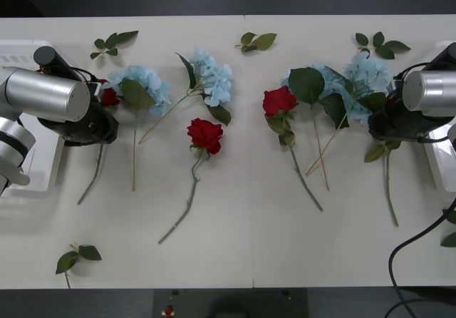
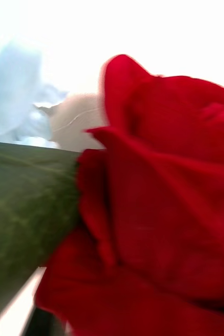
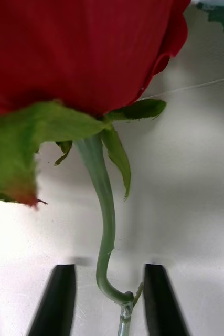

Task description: Put the red flowers into the right box and the blue flowers into the left box

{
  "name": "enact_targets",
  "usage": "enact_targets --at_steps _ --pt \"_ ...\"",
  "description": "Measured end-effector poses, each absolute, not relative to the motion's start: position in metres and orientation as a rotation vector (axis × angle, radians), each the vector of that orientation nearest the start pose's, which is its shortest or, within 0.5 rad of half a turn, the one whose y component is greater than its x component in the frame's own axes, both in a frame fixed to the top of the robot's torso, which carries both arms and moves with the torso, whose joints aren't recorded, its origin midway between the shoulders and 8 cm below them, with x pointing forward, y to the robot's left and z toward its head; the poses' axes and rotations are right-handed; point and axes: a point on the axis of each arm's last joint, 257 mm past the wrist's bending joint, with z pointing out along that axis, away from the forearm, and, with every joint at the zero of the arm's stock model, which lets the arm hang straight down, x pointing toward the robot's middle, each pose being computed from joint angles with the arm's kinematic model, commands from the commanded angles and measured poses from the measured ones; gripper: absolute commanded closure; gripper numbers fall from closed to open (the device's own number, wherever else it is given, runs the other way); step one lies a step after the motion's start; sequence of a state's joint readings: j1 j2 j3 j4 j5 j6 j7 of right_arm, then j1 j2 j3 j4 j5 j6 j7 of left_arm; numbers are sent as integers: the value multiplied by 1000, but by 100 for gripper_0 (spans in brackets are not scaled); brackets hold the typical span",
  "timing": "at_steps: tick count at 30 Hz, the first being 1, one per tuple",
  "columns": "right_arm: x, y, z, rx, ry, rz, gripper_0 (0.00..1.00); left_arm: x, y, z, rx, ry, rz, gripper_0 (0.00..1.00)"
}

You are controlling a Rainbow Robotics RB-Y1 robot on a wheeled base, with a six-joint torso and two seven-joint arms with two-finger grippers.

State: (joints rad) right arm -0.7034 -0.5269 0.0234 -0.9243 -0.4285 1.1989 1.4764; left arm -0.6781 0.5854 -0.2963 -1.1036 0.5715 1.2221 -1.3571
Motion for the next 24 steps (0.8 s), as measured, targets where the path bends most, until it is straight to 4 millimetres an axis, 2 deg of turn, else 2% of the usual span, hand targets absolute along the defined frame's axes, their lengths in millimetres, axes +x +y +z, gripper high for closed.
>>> enact_targets --at_steps 1,4,9,14,19,22,24 --pt "569 -384 -315 200 2668 -80 88 562 323 -313 -4 2685 73 100" --pt "568 -385 -318 209 2672 -74 100 562 323 -313 -5 2685 73 100" --pt "568 -384 -319 210 2672 -68 100 561 318 -314 -8 2690 48 100" --pt "567 -370 -313 218 2697 -5 100 566 315 -306 -8 2670 29 100" --pt "574 -356 -282 235 2703 108 100 576 312 -272 -58 2622 -48 100" --pt "579 -365 -256 191 2698 109 100 578 316 -249 -78 2597 -69 100" --pt "580 -376 -238 75 2695 80 100 577 320 -235 -90 2589 -77 100"
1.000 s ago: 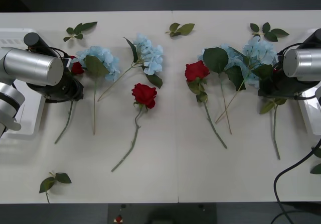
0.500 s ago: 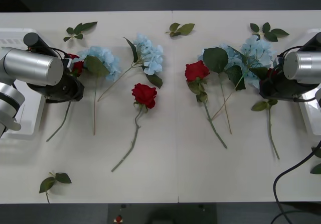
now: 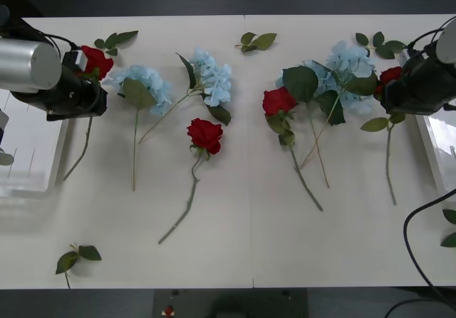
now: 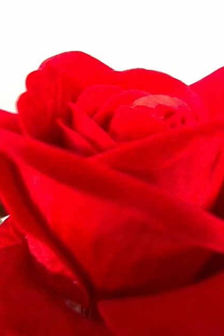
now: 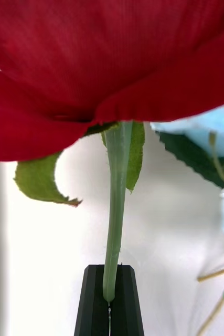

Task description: Put the red flowers into the right box and the blue flowers into the left box

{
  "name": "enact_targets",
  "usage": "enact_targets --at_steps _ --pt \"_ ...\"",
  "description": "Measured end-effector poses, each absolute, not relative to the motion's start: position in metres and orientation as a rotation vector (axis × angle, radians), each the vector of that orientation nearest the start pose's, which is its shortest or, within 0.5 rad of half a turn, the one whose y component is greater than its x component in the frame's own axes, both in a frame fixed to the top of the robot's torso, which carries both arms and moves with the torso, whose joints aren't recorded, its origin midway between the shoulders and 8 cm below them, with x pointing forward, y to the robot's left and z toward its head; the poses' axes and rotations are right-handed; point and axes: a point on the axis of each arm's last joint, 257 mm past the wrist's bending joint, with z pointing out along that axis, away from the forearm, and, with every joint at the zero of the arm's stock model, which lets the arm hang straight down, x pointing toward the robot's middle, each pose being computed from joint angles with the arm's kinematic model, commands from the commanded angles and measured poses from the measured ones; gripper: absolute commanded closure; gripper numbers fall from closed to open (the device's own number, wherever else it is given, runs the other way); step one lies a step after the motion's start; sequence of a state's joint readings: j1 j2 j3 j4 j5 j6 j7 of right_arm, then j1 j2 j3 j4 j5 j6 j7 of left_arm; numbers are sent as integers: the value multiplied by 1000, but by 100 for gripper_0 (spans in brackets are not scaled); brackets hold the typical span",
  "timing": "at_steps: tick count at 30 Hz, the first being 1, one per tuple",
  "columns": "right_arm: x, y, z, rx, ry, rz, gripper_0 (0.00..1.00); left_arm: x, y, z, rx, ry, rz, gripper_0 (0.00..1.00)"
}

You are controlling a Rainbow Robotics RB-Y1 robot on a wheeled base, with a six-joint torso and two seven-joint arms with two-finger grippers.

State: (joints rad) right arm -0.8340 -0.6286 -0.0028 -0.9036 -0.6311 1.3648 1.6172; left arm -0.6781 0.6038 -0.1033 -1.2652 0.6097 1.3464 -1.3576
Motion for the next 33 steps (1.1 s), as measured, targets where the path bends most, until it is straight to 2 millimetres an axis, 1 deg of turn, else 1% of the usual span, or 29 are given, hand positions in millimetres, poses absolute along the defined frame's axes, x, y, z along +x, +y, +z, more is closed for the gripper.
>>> enact_targets --at_steps 2,4,6,8,10,12,15,17,18,21,23,25,28,30,33 --pt "581 -388 -223 -36 2688 40 100 575 324 -222 -107 2584 -100 100" --pt "579 -405 -209 -87 2688 -6 100 573 327 -209 -100 2580 -127 100" --pt "578 -420 -195 -101 2682 -52 100 570 330 -195 -38 2569 -150 100" --pt "580 -435 -180 -171 2670 -128 100 568 328 -179 43 2549 -194 100" --pt "581 -449 -166 -288 2660 -225 100 565 319 -165 98 2522 -275 100" --pt "583 -463 -152 -390 2644 -336 100 561 302 -153 133 2493 -402 100" --pt "594 -484 -133 -431 2591 -493 100 553 278 -137 240 2445 -549 100" --pt "602 -494 -124 -434 2547 -564 100 547 264 -130 335 2410 -609 100" --pt "606 -498 -120 -438 2525 -599 100 543 253 -125 386 2387 -654 100" --pt "611 -506 -117 -467 2495 -685 100 531 226 -109 478 2320 -791 100" --pt "614 -507 -119 -487 2478 -713 100 525 215 -101 507 2290 -858 100" --pt "618 -514 -124 -481 2461 -723 100 518 202 -90 562 2240 -927 100" --pt "619 -533 -135 -430 2446 -725 100 503 178 -72 686 2132 -1028 100" --pt "618 -549 -144 -382 2441 -725 100 491 161 -63 743 2081 -1116 100" --pt "612 -570 -157 -320 2443 -727 100 471 138 -53 802 2033 -1241 100"
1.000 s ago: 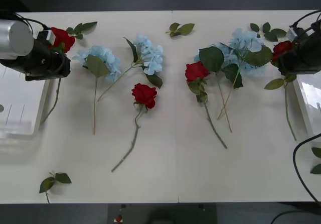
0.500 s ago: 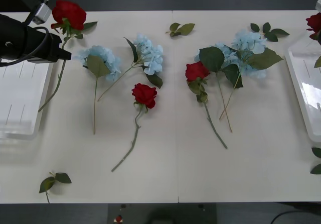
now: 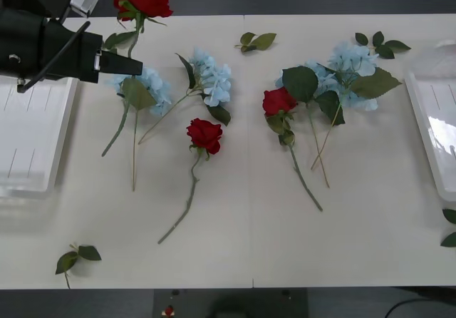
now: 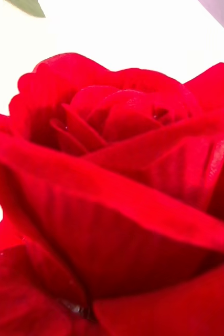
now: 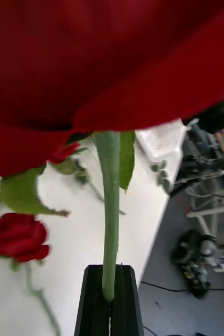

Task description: Put the red flowers into the right box and the blue flowers into the left box

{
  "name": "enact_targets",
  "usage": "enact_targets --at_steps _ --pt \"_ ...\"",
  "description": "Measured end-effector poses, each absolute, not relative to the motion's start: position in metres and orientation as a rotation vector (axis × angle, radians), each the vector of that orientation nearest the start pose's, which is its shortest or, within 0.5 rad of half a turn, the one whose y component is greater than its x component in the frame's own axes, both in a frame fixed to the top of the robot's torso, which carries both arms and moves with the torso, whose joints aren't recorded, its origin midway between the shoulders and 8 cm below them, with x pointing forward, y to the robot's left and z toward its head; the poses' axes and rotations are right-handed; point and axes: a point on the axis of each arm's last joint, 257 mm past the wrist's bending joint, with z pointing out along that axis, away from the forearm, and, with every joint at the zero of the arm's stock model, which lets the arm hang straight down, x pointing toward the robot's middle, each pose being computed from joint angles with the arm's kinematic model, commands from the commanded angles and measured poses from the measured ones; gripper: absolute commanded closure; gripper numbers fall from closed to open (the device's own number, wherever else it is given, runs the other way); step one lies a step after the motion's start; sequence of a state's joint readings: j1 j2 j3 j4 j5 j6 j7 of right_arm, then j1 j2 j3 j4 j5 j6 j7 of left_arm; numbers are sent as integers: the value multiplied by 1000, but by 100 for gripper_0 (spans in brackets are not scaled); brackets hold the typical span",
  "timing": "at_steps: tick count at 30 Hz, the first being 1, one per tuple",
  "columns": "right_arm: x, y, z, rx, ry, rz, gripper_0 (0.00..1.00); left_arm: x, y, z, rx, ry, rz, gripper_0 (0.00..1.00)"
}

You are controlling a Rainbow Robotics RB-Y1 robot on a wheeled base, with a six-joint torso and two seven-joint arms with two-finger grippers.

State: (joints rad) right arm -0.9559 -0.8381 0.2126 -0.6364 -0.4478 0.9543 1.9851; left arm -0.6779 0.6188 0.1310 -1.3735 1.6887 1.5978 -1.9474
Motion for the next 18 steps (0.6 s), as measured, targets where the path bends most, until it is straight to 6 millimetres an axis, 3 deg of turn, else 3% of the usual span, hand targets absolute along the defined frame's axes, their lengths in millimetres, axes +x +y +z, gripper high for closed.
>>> enact_targets --at_steps 12,17,18 --pt "600 -620 -176 -266 2394 -841 100 434 64 -25 990 1758 -1439 100" --pt "593 -629 -193 -255 2395 -865 100 426 42 -31 1038 1697 -1467 100" --pt "592 -630 -196 -246 2395 -863 93 426 39 -32 1055 1677 -1454 100"
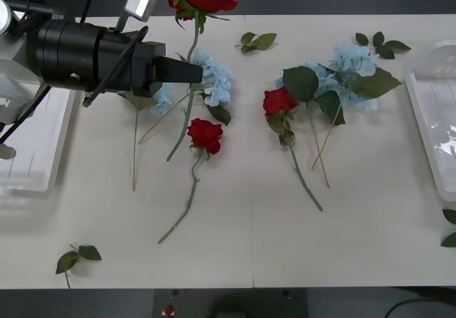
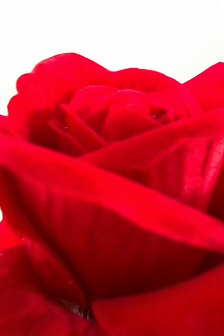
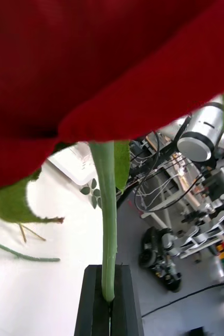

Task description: Put the red flowers into the right box and the blue flowers into the left box

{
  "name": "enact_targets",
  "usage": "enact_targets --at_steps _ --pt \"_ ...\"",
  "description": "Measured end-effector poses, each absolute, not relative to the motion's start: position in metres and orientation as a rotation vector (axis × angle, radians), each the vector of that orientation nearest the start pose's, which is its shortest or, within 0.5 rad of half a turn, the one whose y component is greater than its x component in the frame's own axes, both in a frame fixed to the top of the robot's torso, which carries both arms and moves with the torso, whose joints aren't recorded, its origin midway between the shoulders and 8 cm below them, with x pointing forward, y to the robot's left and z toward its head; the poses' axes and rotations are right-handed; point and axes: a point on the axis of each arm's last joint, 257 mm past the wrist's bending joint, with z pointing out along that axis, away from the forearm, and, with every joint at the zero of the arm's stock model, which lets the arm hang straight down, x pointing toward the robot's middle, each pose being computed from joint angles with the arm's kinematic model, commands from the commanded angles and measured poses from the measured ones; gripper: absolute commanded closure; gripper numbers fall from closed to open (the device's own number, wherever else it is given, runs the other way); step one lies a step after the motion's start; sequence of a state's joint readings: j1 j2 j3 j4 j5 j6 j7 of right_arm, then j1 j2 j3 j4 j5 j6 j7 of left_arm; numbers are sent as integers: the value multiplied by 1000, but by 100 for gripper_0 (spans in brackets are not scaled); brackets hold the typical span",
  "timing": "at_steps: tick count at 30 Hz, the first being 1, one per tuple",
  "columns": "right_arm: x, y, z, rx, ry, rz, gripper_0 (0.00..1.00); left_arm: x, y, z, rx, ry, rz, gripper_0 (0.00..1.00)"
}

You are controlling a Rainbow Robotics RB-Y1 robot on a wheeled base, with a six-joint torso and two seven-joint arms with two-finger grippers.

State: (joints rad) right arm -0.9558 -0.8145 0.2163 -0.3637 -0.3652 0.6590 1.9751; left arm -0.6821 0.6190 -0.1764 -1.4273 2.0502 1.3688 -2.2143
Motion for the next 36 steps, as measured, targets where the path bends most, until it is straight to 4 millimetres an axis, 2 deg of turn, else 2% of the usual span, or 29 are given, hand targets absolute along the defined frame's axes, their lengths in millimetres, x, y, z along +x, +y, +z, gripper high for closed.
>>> enact_targets --at_steps 1,2,4,5,6,9,13,16,19,22,25,30,31,36 --pt "591 -631 -199 -237 2394 -861 79 425 37 -33 1070 1660 -1443 100" --pt "590 -633 -200 -229 2392 -862 72 425 34 -33 1079 1654 -1439 100" --pt "587 -636 -203 -221 2397 -864 50 424 28 -31 1090 1644 -1445 100" --pt "585 -637 -205 -220 2401 -866 44 423 24 -29 1095 1634 -1450 100" --pt "584 -638 -205 -223 2403 -873 33 423 20 -26 1096 1623 -1455 100" --pt "583 -642 -203 -244 2403 -908 14 426 6 -16 1085 1588 -1460 100" --pt "582 -642 -203 -244 2403 -909 0 429 -10 -4 1068 1546 -1470 100" --pt "584 -640 -204 -225 2403 -883 0 431 -17 2 1055 1530 -1475 100" --pt "584 -627 -212 -137 2424 -761 0 428 -23 -2 1058 1537 -1490 100" --pt "589 -601 -222 -39 2442 -566 0 428 -29 -8 1056 1551 -1490 100" --pt "603 -558 -219 -30 2442 -324 0 429 -32 -10 1048 1556 -1488 100" --pt "632 -456 -179 -84 2291 177 0 434 -32 -7 1024 1553 -1482 100" --pt "633 -437 -171 -95 2263 264 0 435 -32 -7 1018 1552 -1480 100" --pt "612 -375 -174 -327 2243 426 0 436 -32 -6 1004 1560 -1487 100"
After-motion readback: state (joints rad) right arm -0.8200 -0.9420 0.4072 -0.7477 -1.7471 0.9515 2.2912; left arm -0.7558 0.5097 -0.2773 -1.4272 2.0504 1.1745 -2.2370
